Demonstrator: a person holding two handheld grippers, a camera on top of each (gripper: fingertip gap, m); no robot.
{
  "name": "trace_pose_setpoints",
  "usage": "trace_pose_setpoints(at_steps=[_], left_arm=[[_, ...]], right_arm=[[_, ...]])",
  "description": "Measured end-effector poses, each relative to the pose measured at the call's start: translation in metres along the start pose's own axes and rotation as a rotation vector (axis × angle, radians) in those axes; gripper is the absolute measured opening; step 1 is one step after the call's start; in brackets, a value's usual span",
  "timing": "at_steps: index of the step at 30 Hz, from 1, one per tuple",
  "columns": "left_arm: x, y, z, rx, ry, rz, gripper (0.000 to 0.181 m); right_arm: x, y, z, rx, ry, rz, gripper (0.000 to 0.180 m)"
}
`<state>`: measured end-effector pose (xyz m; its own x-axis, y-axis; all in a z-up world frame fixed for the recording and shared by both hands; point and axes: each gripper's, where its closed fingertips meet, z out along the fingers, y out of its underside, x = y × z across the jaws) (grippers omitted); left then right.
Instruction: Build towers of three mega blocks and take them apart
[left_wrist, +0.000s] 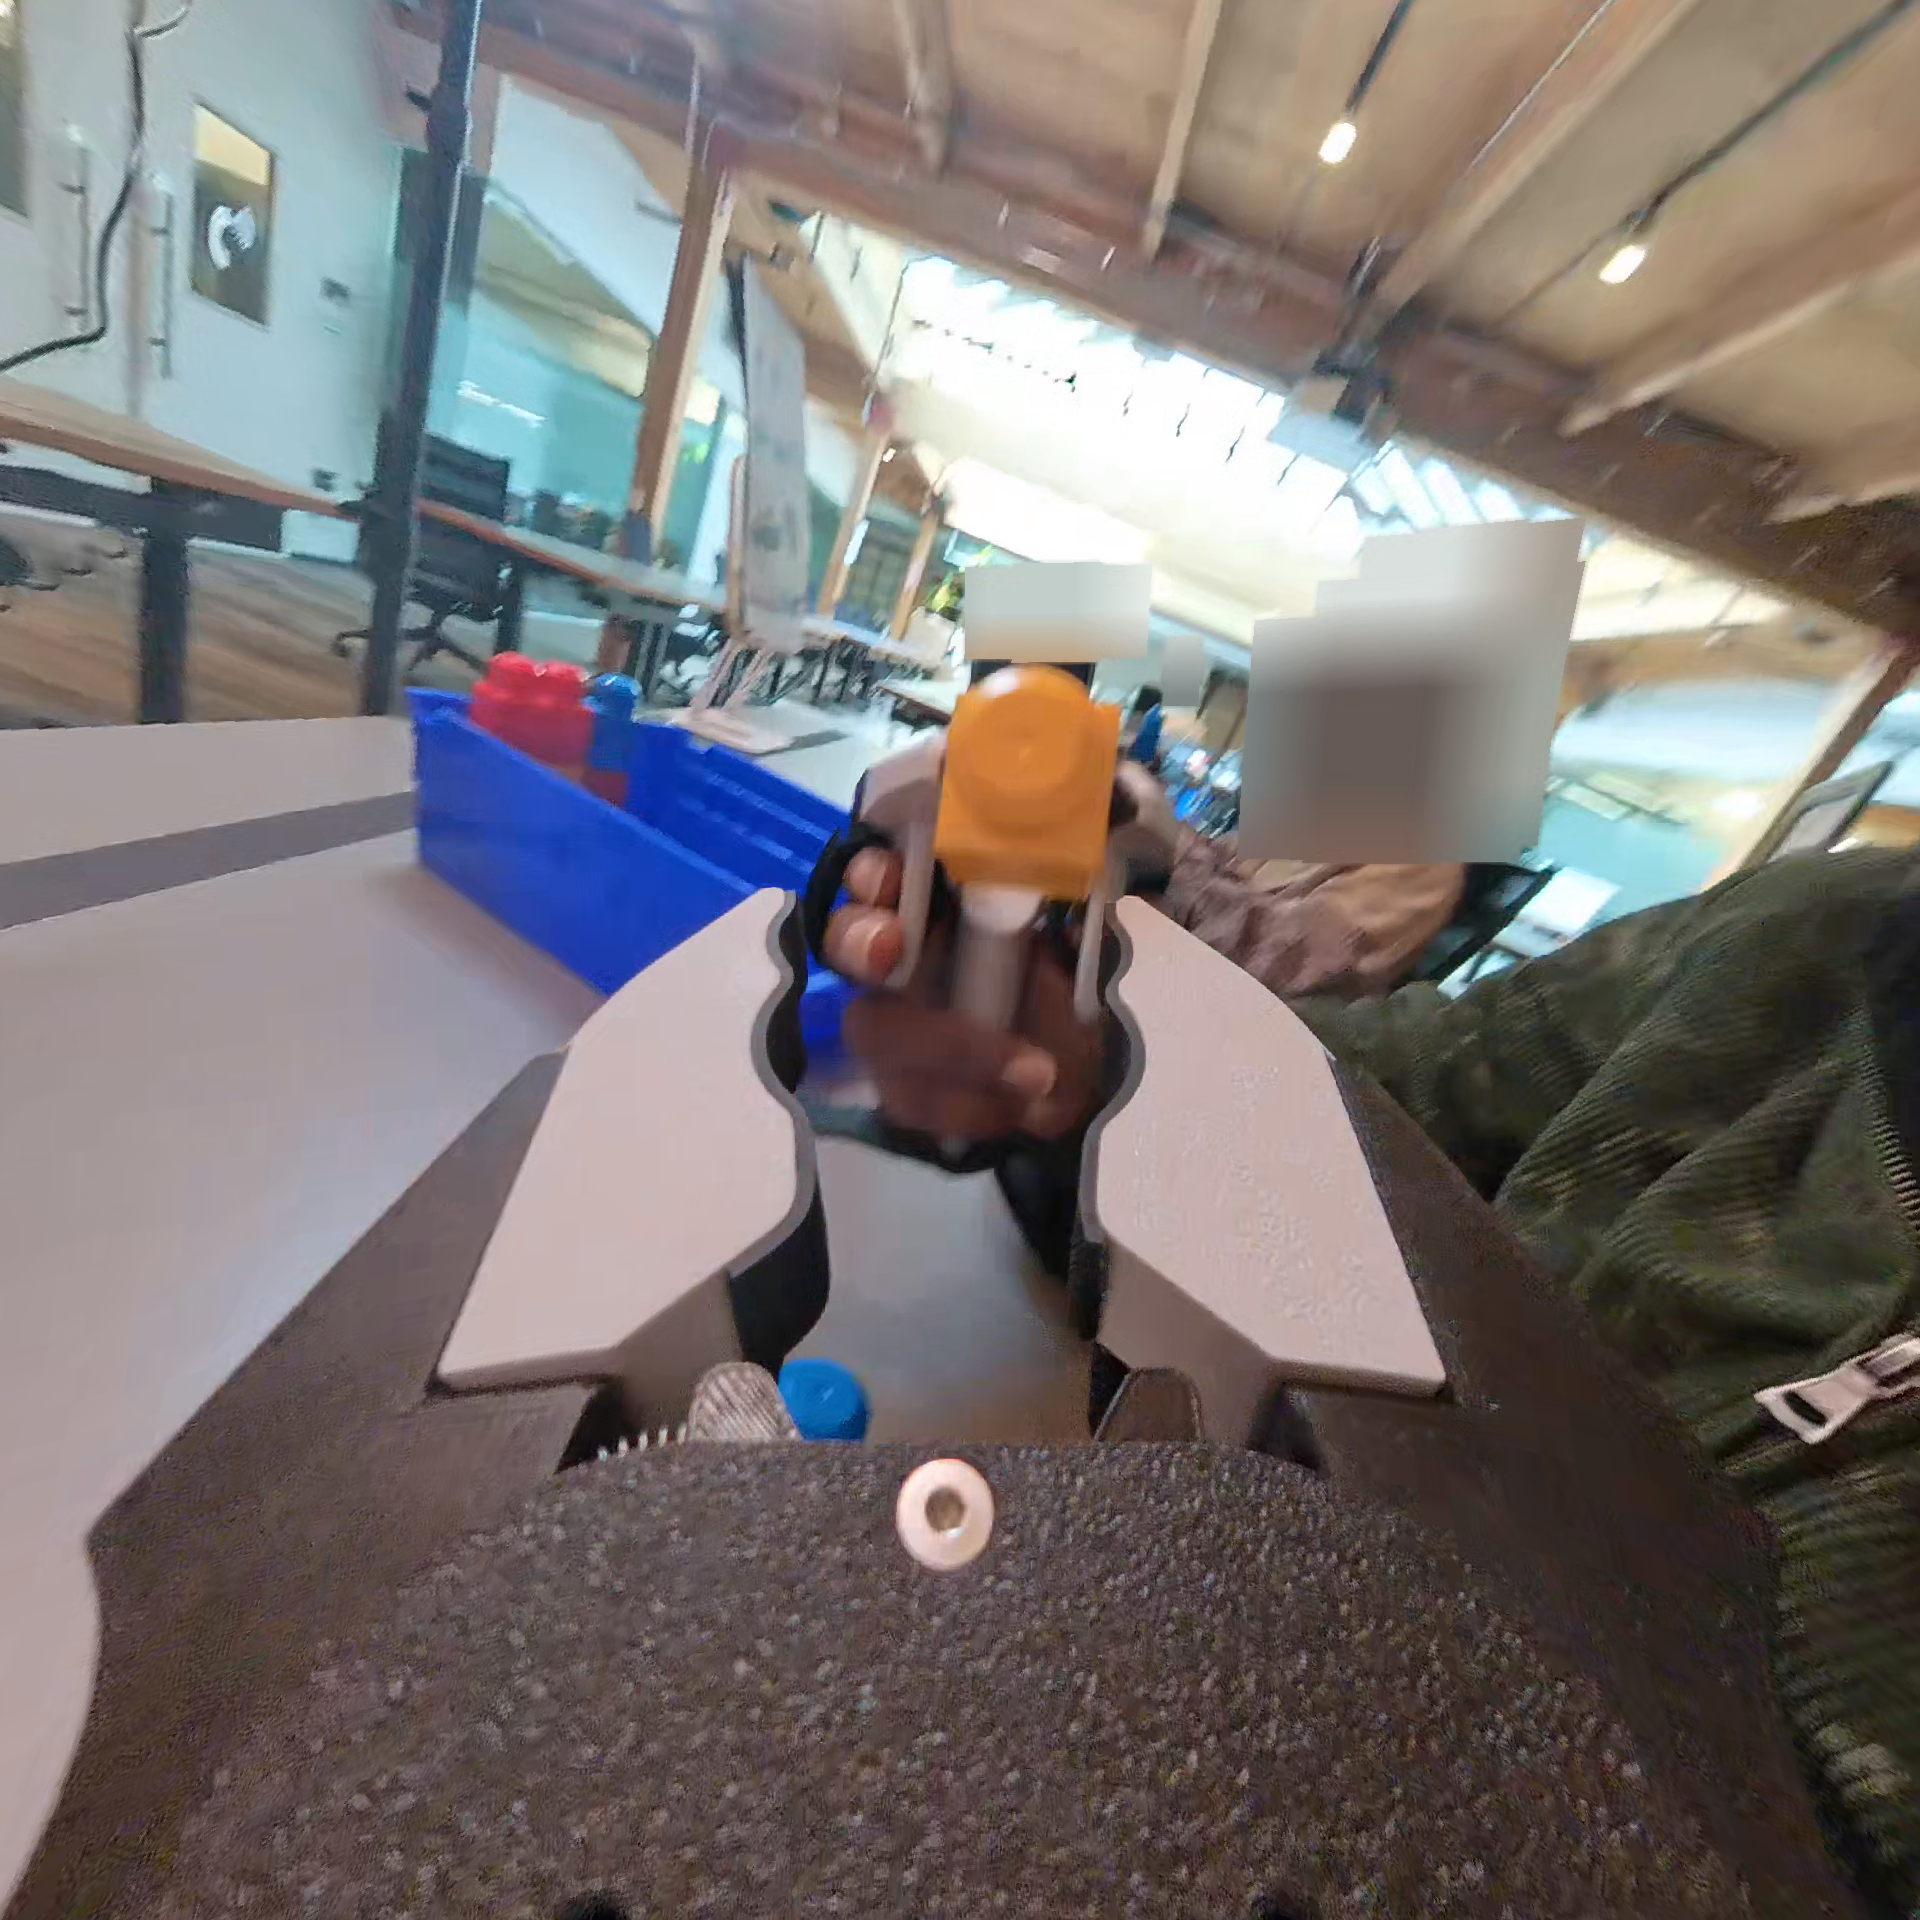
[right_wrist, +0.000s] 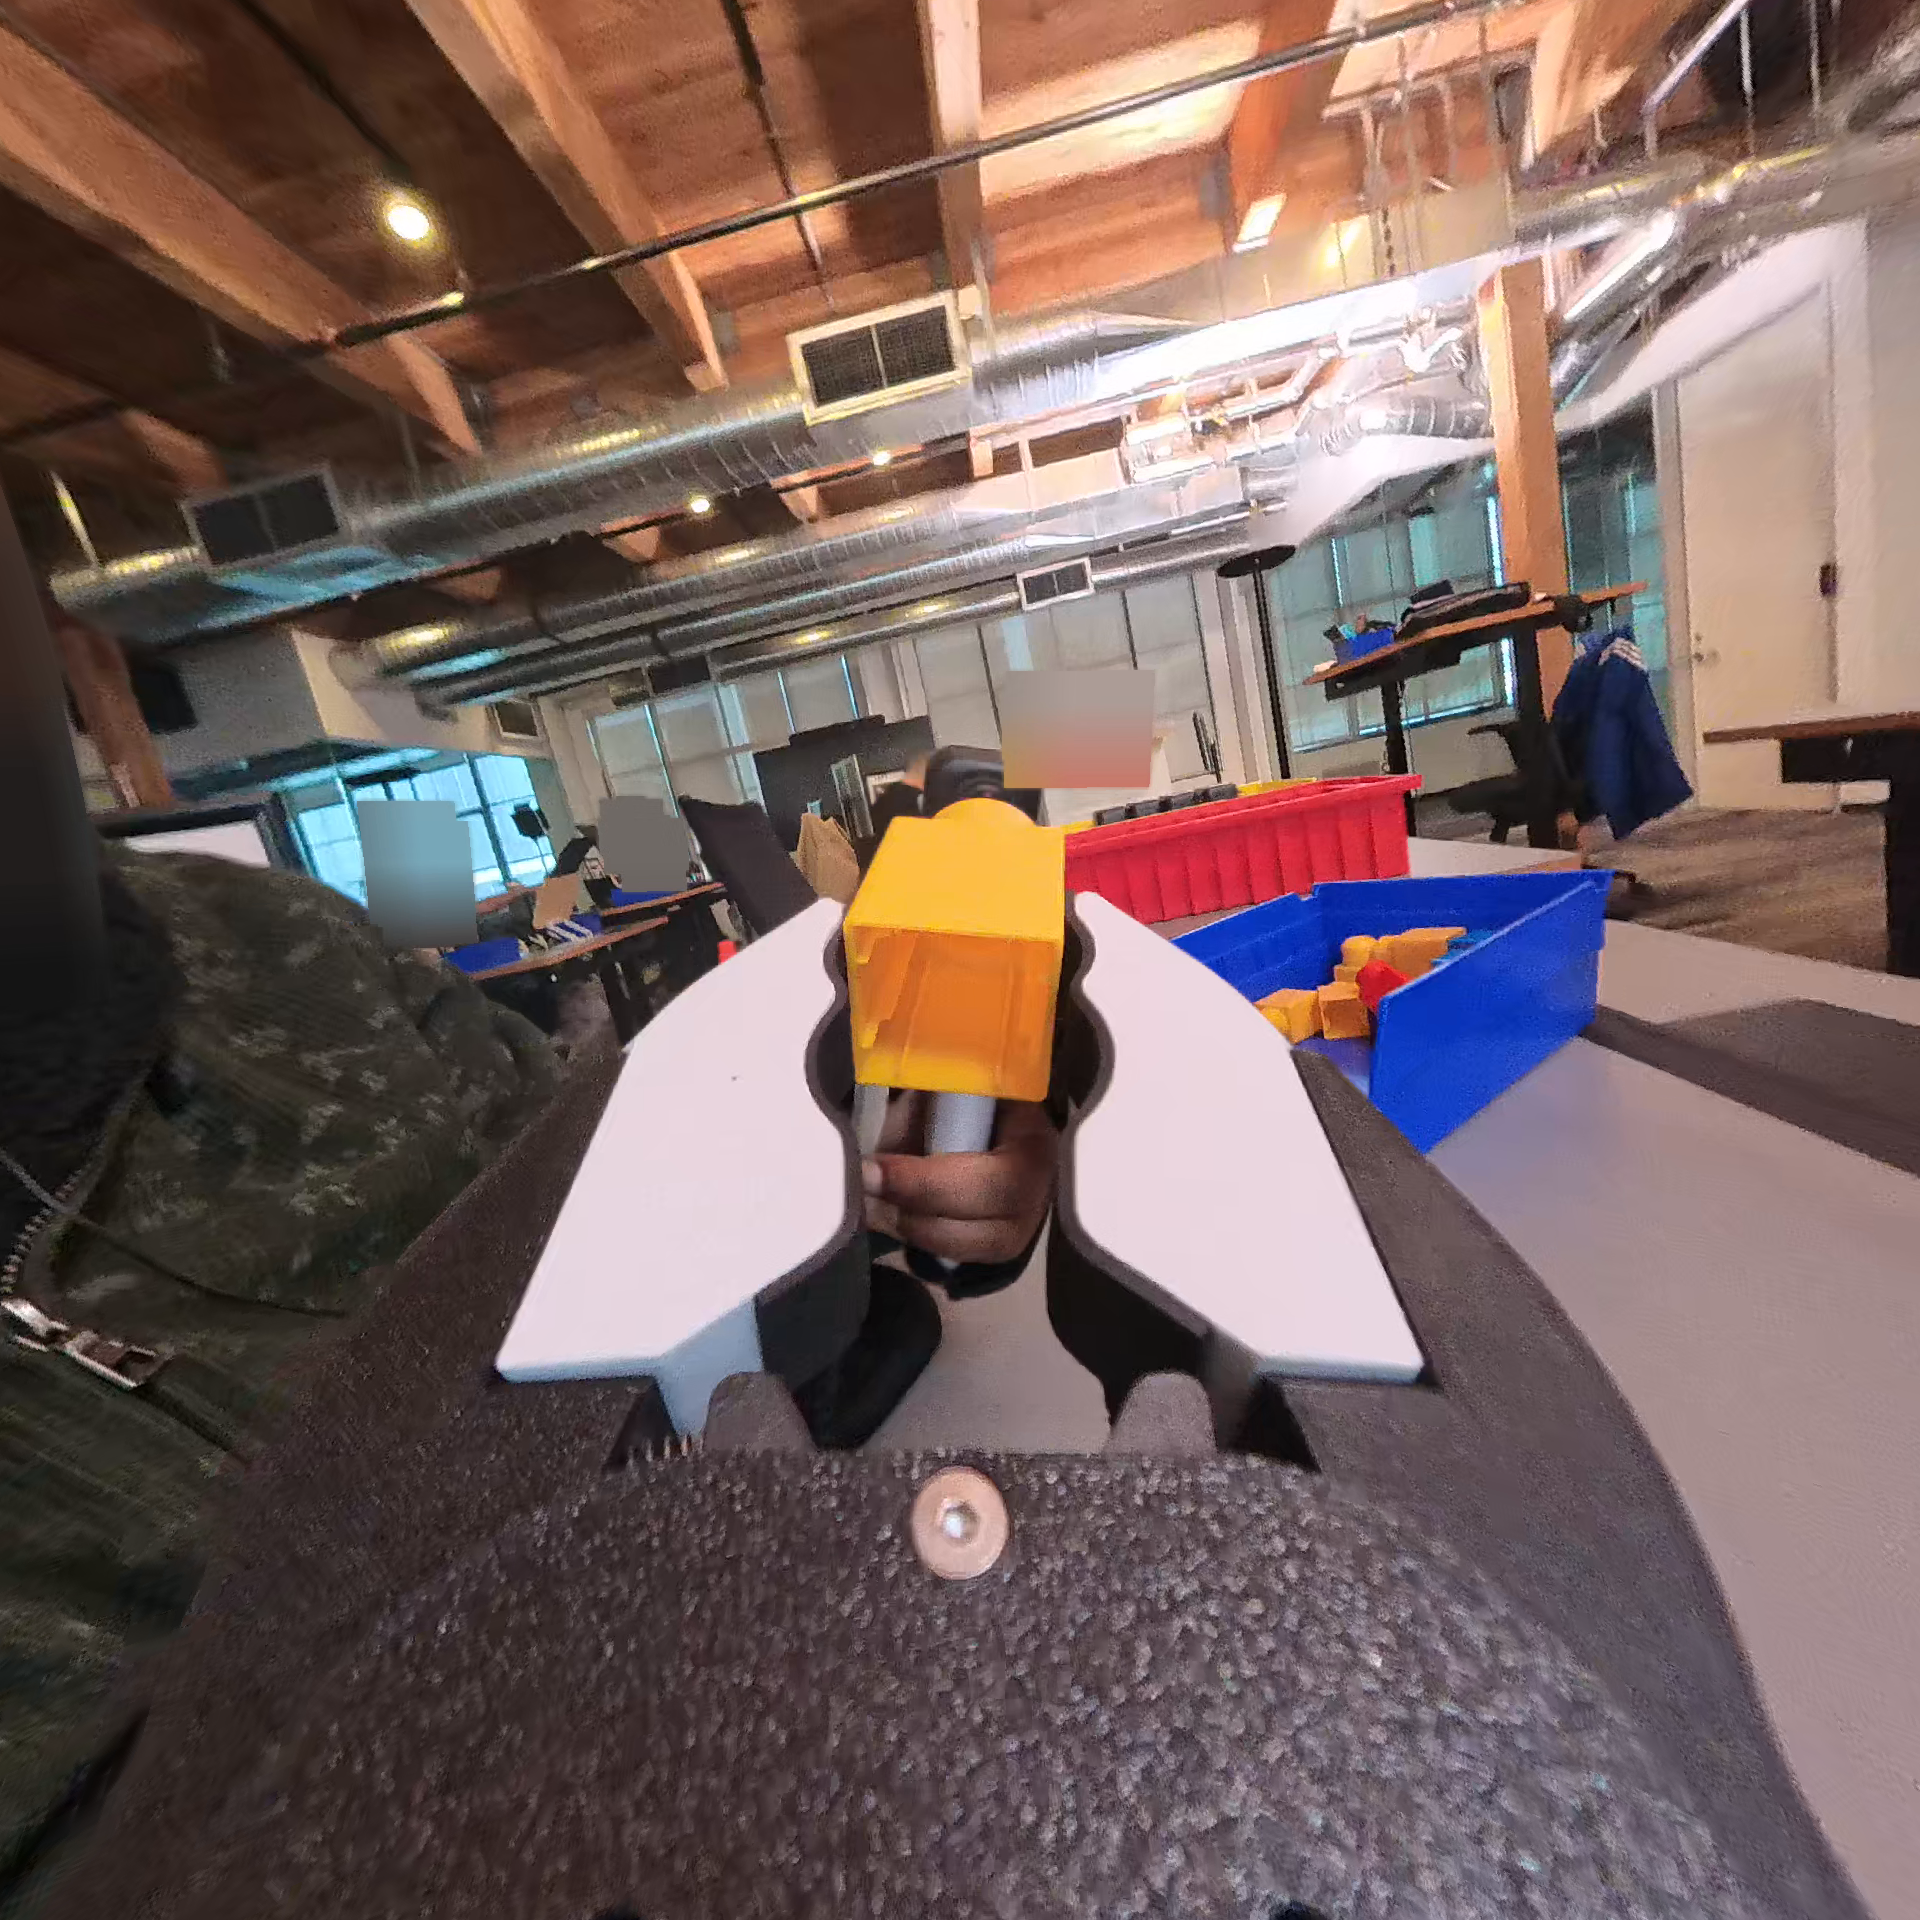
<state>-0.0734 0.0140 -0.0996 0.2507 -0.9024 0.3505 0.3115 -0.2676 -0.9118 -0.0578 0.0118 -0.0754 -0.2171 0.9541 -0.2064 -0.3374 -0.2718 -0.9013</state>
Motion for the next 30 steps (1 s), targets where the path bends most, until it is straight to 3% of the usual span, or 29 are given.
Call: trace_pose_setpoints(at_steps=[5,13,17,21,23,27,30], left_arm=[[0.014,-0.014,-0.002,0.061,0.034,0.048,0.029],[0.004,0.016,-0.010,-0.276,-0.101,0.317,0.029],[-0.001,0.036,-0.013,-0.430,-0.126,0.358,0.029],[-0.007,0.054,-0.010,-0.504,-0.139,0.359,0.029],[-0.004,0.049,-0.008,-0.439,-0.120,0.358,0.030],[-0.010,0.051,-0.017,-0.453,-0.081,0.337,0.062],[-0.030,0.096,-0.030,-0.618,-0.068,0.279,0.073]], right_arm=[[-0.002,0.031,0.009,-0.112,0.012,-0.120,0.037],[0.016,0.087,0.004,-0.532,0.115,-0.318,0.038],[0.016,0.087,0.001,-0.611,0.128,-0.354,0.050],[0.016,0.104,-0.005,-0.743,0.127,-0.388,0.037],[0.016,0.102,-0.005,-0.730,0.131,-0.368,0.037],[0.025,0.082,-0.011,-0.616,0.150,-0.266,0.037],[0.027,0.077,-0.018,-0.553,0.126,-0.210,0.037]])
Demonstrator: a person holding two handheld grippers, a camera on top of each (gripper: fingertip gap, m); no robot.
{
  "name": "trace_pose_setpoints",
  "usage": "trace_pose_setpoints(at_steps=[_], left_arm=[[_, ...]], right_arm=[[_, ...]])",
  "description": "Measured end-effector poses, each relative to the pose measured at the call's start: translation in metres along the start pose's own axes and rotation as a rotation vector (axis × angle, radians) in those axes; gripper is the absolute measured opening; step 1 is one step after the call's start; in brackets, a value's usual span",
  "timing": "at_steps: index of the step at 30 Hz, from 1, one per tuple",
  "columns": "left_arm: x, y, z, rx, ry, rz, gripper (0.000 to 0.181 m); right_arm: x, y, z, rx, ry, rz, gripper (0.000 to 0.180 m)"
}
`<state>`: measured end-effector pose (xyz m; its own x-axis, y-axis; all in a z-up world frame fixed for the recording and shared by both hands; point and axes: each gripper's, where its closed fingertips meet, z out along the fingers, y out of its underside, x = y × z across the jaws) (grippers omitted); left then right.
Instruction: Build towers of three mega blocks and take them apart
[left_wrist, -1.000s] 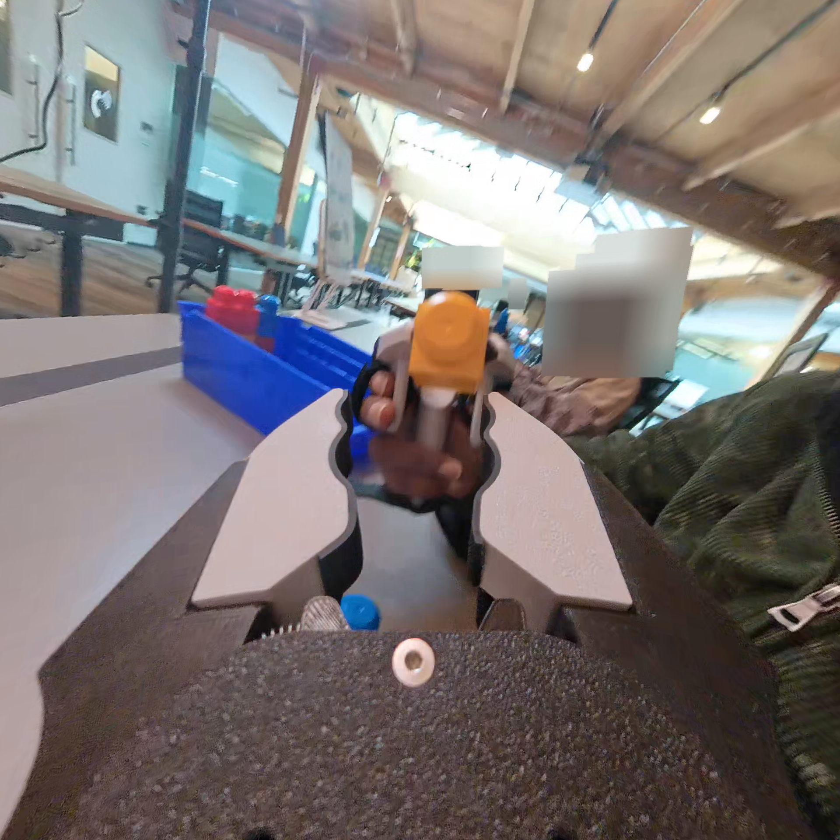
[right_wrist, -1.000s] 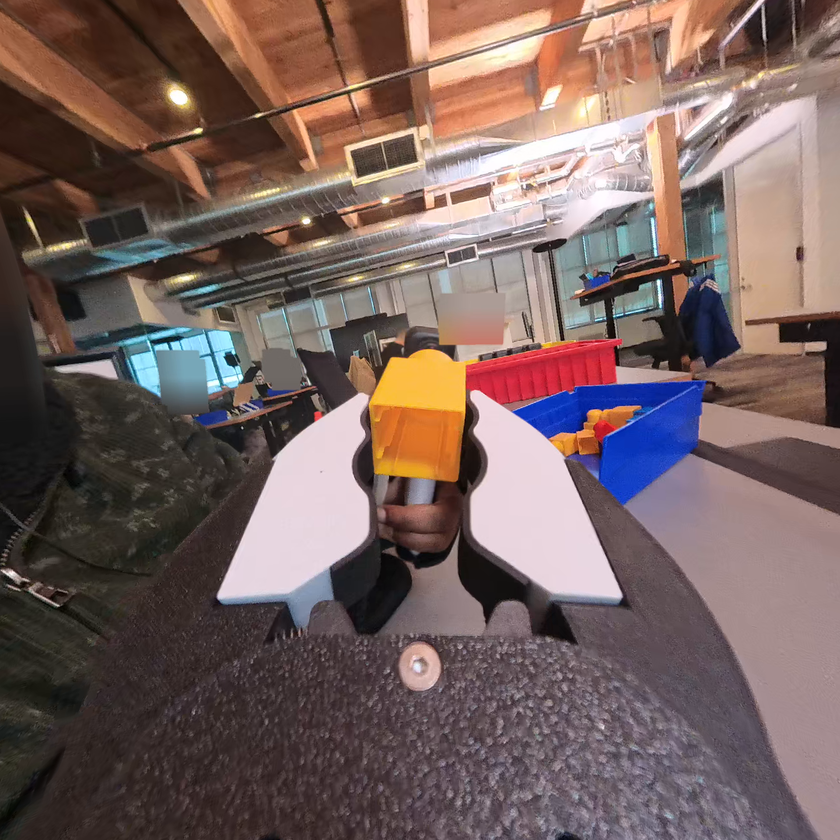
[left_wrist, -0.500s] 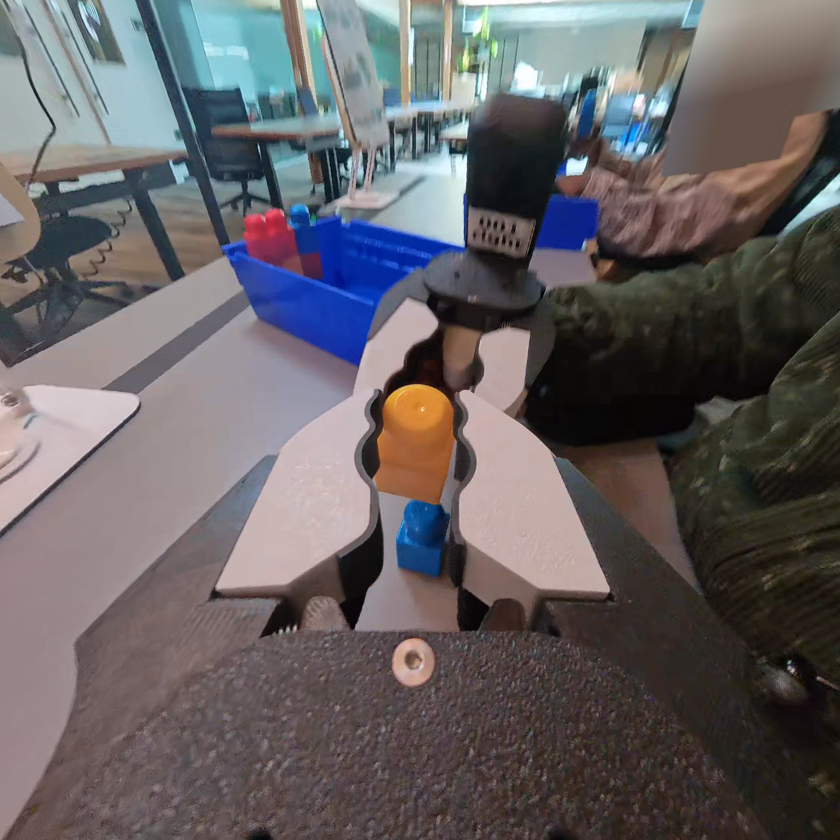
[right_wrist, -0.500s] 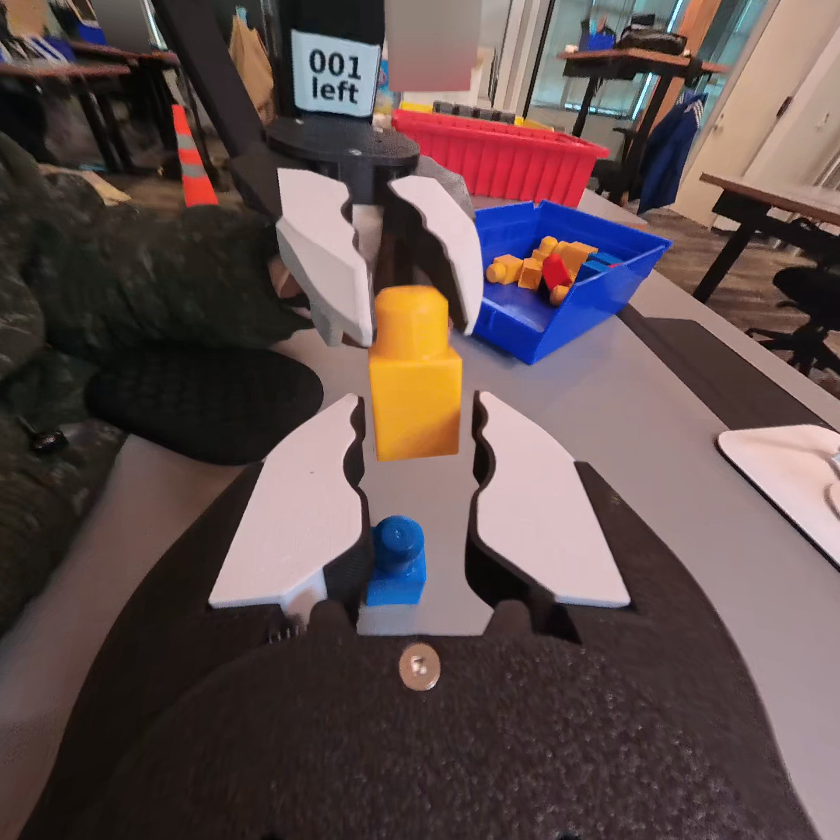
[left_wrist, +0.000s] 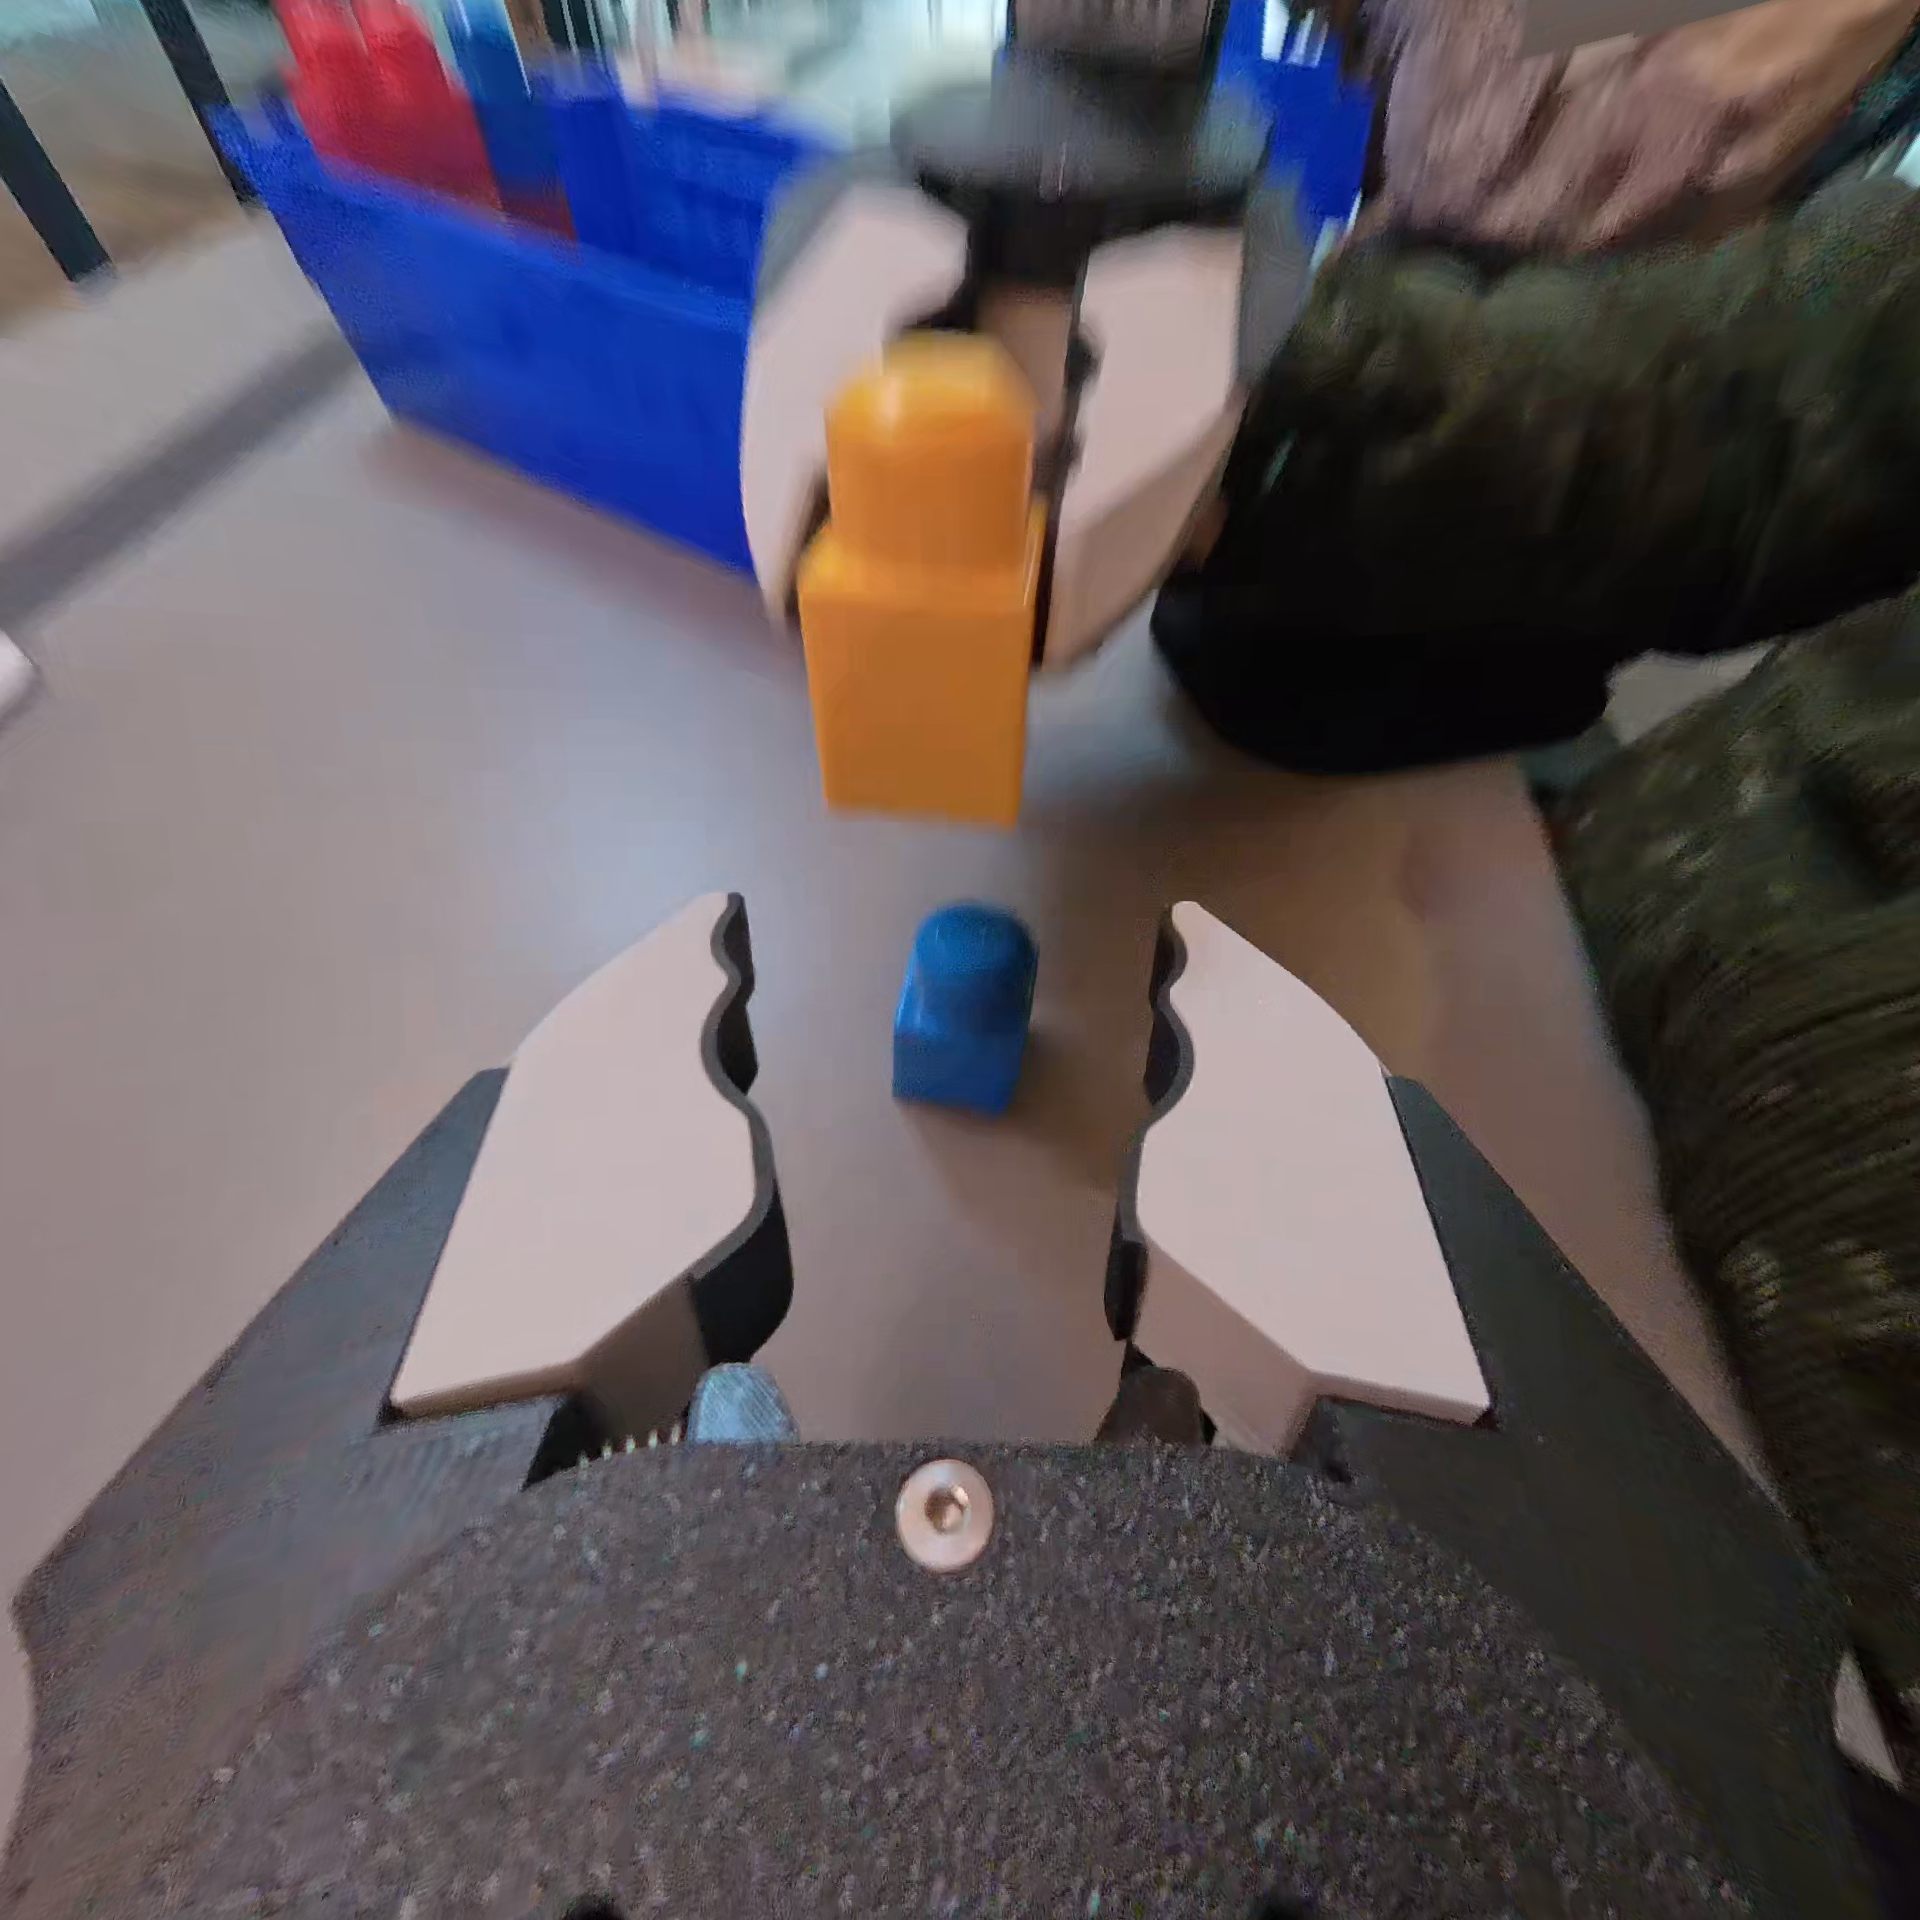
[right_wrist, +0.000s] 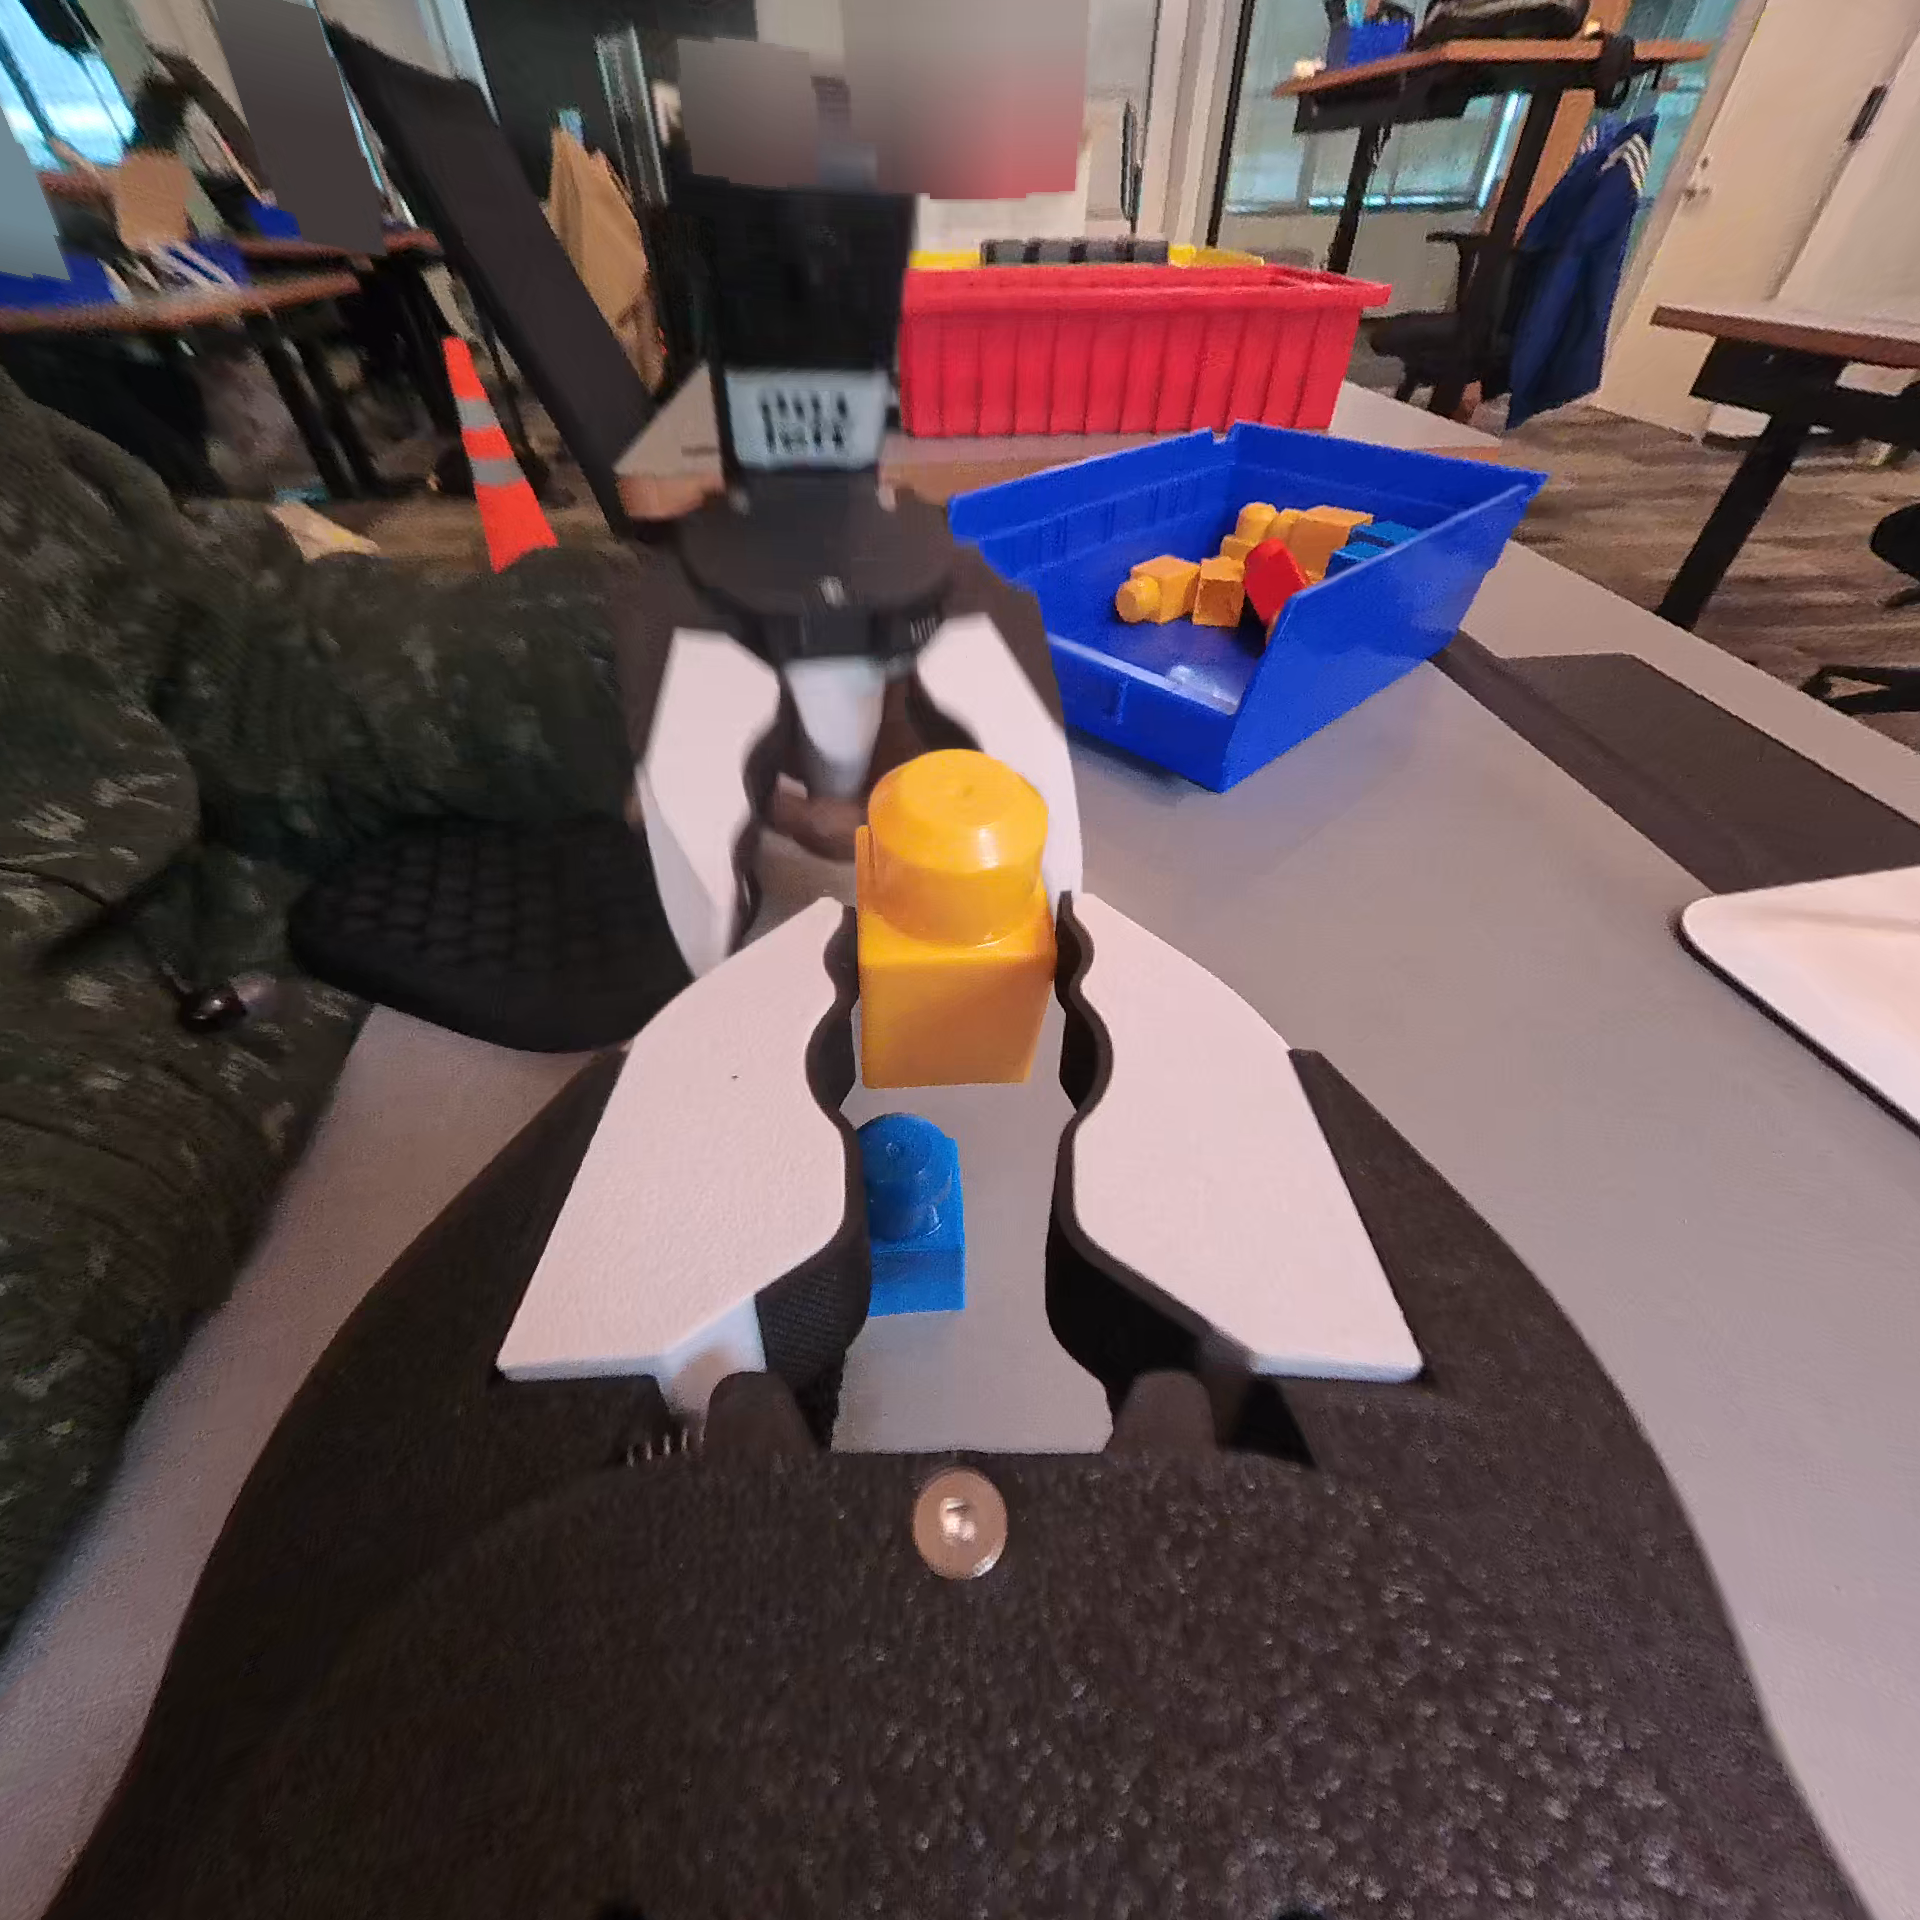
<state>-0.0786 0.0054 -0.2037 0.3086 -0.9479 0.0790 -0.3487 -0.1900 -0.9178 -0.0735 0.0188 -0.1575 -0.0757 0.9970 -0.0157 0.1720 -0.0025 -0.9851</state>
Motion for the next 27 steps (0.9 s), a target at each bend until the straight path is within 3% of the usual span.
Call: trace_pose_setpoints(at_steps=[5,7,9,20,27], left_arm=[[0.002,0.051,0.034,-0.234,-0.003,0.033,0.071],[-0.004,0.062,0.042,-0.293,-0.046,0.055,0.060],[-0.014,0.068,0.044,-0.330,-0.112,0.085,0.037],[-0.020,0.051,0.029,-0.257,-0.129,0.029,0.036],[-0.016,0.073,0.030,-0.427,-0.125,0.041,0.035]], right_arm=[[0.002,0.000,-0.002,0.021,0.000,-0.008,0.037],[0.000,0.000,-0.002,0.024,-0.005,-0.018,0.037],[0.000,0.003,-0.001,0.020,-0.009,-0.021,0.037],[0.005,0.037,0.013,-0.084,-0.014,0.042,0.036],[-0.001,0.068,0.014,-0.393,0.012,-0.013,0.037]])
